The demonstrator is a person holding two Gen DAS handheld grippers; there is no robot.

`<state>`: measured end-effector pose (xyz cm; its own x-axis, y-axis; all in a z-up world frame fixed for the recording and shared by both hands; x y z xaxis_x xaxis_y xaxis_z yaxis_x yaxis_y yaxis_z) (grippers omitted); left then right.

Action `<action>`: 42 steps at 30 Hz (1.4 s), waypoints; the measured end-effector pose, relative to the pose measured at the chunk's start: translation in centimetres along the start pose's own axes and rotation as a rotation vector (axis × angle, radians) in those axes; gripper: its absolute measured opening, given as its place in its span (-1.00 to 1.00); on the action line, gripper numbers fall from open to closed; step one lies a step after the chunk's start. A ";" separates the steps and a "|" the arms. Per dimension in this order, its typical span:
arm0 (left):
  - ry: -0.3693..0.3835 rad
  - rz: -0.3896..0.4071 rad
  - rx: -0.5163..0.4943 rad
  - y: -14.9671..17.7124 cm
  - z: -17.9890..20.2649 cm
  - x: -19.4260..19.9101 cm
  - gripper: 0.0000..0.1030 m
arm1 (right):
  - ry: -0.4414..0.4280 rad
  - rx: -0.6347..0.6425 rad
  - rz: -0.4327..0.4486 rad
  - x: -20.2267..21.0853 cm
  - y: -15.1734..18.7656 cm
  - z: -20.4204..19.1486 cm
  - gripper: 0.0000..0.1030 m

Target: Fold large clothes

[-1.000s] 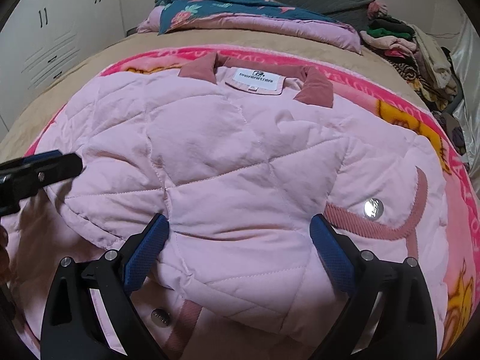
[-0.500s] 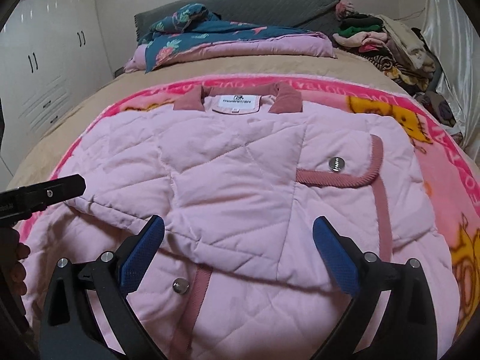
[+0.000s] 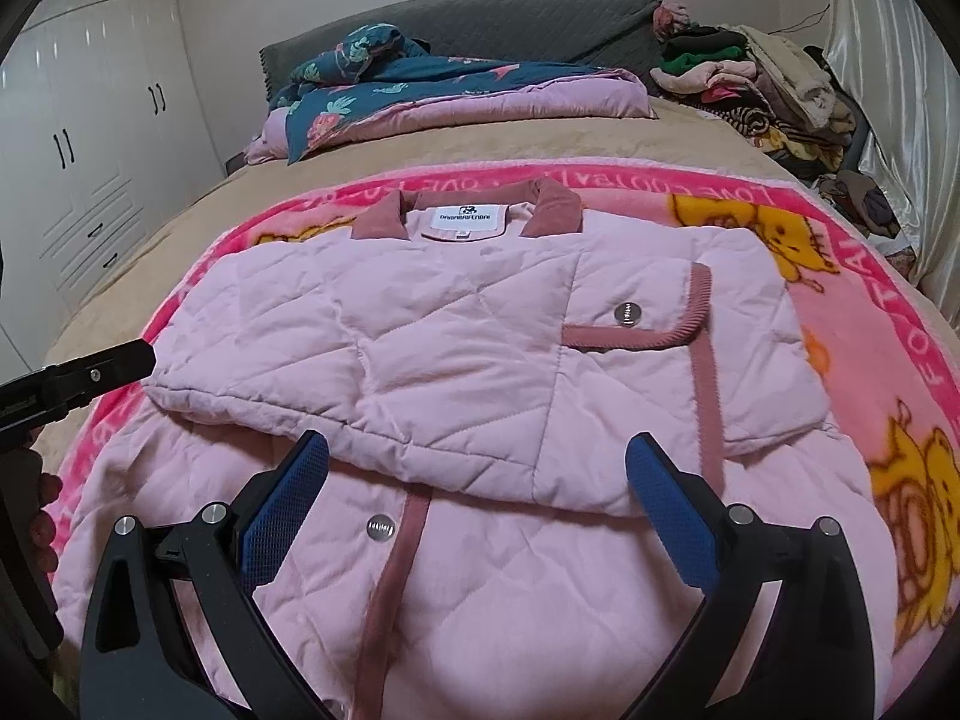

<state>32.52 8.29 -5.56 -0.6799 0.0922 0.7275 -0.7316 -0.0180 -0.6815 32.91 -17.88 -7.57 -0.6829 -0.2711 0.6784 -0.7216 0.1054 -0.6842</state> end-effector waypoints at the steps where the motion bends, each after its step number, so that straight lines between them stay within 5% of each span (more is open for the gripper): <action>1: 0.000 0.003 0.004 0.0 -0.1 0.2 0.82 | 0.002 0.000 0.005 0.3 0.0 0.0 0.92; 10: 0.004 0.042 0.021 0.2 -0.4 2.2 0.82 | 0.009 -0.003 0.036 2.7 0.1 0.3 0.92; 15: -0.086 0.074 -0.009 0.4 -1.1 4.3 0.82 | -0.003 -0.008 0.056 4.2 -0.2 0.3 0.92; 24: -0.001 0.118 0.080 1.6 -1.0 8.0 0.82 | -0.028 -0.013 0.092 7.4 -0.7 0.4 0.92; 42: -0.032 0.173 0.104 2.9 -0.4 14.1 0.82 | -0.087 -0.012 0.152 13.7 -0.9 0.3 0.92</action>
<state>20.80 9.93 2.68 -0.7956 0.0473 0.6040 -0.6042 -0.1334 -0.7855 24.28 -21.93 2.30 -0.7724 -0.3327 0.5411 -0.6122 0.1630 -0.7737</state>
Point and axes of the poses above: each gripper's, at about its wrist camera, not at the fingertips, and x roughly against the way its jaws point, z to its right, y to its underside, the point moved 7 cm from there along -x, roughly the way its jaws point, and after that the axes turned 11 degrees about -x, right-handed, at the moved point
